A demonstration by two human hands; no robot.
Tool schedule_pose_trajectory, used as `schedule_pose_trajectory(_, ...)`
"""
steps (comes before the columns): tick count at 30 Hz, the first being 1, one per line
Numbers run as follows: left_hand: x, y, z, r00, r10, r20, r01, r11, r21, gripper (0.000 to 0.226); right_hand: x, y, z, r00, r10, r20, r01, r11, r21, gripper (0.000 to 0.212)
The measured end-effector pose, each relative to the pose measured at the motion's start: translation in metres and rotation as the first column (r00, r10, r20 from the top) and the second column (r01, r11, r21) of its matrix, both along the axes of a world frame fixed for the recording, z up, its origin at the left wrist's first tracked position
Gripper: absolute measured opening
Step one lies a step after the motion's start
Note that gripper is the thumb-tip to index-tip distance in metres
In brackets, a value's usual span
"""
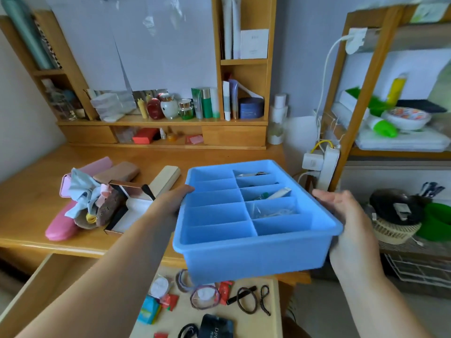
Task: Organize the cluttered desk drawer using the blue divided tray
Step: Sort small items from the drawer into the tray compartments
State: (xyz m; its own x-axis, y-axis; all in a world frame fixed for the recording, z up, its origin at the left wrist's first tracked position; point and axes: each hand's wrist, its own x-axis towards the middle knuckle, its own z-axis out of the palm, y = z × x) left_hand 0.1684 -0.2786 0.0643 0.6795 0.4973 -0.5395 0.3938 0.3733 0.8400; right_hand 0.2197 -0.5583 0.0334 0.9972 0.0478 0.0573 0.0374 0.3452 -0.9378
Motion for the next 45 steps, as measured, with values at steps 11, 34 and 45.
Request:
schedule_pose_trajectory(11, -0.010, -0.094, -0.029, 0.883, 0.422, 0.207, -0.369, 0.895, -0.252, 0.012, -0.032, 0.030, -0.012, 0.992, 0.024, -0.122, -0.049, 0.978, -0.203, 0.074)
schedule_pose_trajectory(34, -0.188, -0.039, -0.149, 0.979, -0.197, -0.056, 0.201, 0.870, 0.449, 0.013, -0.104, 0.011, -0.079, 0.649, 0.325, 0.688, 0.385, 0.640, -0.665, 0.024)
schedule_pose_trajectory(45, -0.244, -0.025, -0.213, 0.981, -0.072, -0.182, 0.179, 0.704, 0.687, 0.029, -0.116, 0.069, -0.169, 0.817, 0.548, -0.178, -0.128, -0.128, -0.983, 0.051)
